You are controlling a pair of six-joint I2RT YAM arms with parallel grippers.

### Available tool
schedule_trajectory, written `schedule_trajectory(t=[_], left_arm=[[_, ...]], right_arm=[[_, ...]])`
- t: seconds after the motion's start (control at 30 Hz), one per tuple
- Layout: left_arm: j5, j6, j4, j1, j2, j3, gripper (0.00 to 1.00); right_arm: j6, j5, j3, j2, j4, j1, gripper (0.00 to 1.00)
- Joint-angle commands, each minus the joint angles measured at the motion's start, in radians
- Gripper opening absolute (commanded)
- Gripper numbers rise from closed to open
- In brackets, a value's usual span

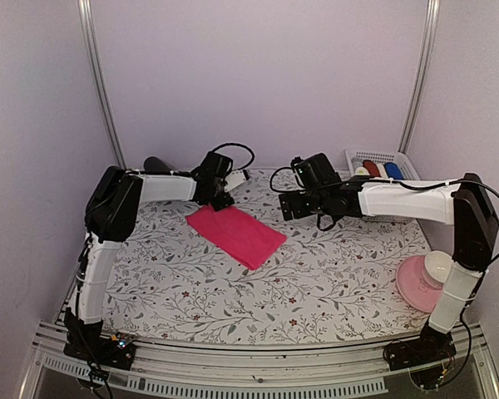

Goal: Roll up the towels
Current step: Rotate the towel at the center of the board.

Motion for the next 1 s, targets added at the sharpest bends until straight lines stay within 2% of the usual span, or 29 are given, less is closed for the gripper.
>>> schedule_trajectory(t=[0.0, 0.13, 0.3, 0.37, 0.5, 0.67, 0.97], left_arm=[[0.065, -0.049, -0.064, -0.076, -0.059, 0.149, 0.97], [0.102, -0.102, -0.072, -0.104, -0.206, 0.085, 0.97], [0.223, -0.111, -0.077, -0.202, -0.430, -0.250, 0.97], [0.236, -0.126, -0.082, -0.259, -0.461, -0.338, 0.96], [0.270, -0.168, -0.106, -0.326, -0.456, -0.420, 0.86], [0.272, -0.190, -0.116, -0.342, -0.402, -0.416, 0.78], [0.344, -0.180, -0.207, -0.369, -0.300, -0.392, 0.72]], right_arm=[[0.015, 0.028, -0.024, 0.019, 0.006, -0.005, 0.99], [0.010, 0.034, -0.030, 0.043, 0.009, -0.005, 0.99], [0.035, 0.031, -0.092, 0.000, 0.031, -0.036, 0.99], [0.049, 0.039, -0.131, -0.036, 0.040, -0.053, 0.99], [0.067, 0.054, -0.207, -0.122, 0.044, -0.085, 0.99], [0.076, 0.062, -0.294, -0.227, 0.043, -0.110, 0.99], [0.073, 0.065, -0.353, -0.297, 0.044, -0.120, 0.99]])
